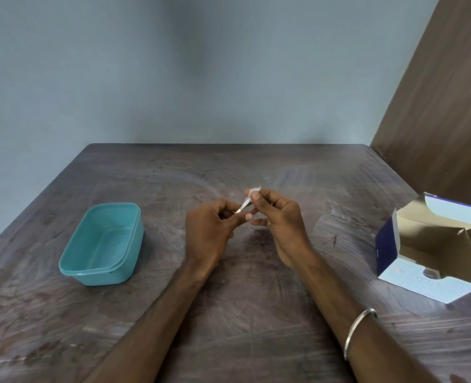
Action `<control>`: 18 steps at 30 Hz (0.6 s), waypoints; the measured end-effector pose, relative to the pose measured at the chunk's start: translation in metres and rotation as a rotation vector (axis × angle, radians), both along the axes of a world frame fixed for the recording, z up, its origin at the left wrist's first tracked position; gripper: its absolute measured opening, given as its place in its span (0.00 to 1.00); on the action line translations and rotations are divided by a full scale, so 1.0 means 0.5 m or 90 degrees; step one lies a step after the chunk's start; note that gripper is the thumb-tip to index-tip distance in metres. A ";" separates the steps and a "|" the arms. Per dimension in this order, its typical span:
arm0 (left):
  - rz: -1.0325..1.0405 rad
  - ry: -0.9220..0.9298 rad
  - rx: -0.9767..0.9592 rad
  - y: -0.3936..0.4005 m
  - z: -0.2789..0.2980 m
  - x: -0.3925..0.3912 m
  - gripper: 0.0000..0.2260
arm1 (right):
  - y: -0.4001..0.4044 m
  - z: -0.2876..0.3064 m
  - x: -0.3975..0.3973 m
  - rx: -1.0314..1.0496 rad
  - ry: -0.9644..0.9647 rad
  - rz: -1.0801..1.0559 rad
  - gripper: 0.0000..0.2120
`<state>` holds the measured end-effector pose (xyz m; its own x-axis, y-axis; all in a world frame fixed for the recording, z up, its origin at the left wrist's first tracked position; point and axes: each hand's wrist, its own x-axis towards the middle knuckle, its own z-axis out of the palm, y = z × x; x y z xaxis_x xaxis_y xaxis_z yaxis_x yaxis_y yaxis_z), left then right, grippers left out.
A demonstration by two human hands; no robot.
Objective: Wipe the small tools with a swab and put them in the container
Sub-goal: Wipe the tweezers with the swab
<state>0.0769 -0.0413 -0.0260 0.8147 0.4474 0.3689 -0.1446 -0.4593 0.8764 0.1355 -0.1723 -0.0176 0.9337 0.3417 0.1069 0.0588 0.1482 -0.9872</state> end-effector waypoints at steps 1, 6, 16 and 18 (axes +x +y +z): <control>-0.009 0.003 0.006 0.000 0.000 0.000 0.04 | 0.000 0.000 0.001 0.002 0.003 -0.001 0.06; -0.087 0.082 0.020 0.000 0.001 0.003 0.05 | -0.008 0.002 0.012 0.043 0.033 -0.013 0.07; -0.023 0.034 0.098 -0.004 0.002 -0.001 0.06 | -0.004 0.000 0.008 0.024 0.002 -0.028 0.07; -0.010 0.015 0.122 -0.006 0.003 -0.002 0.05 | -0.002 -0.001 0.009 0.023 0.007 -0.033 0.07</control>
<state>0.0759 -0.0445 -0.0246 0.8305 0.3582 0.4266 -0.1330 -0.6162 0.7763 0.1399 -0.1732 -0.0179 0.9512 0.2889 0.1082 0.0568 0.1808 -0.9819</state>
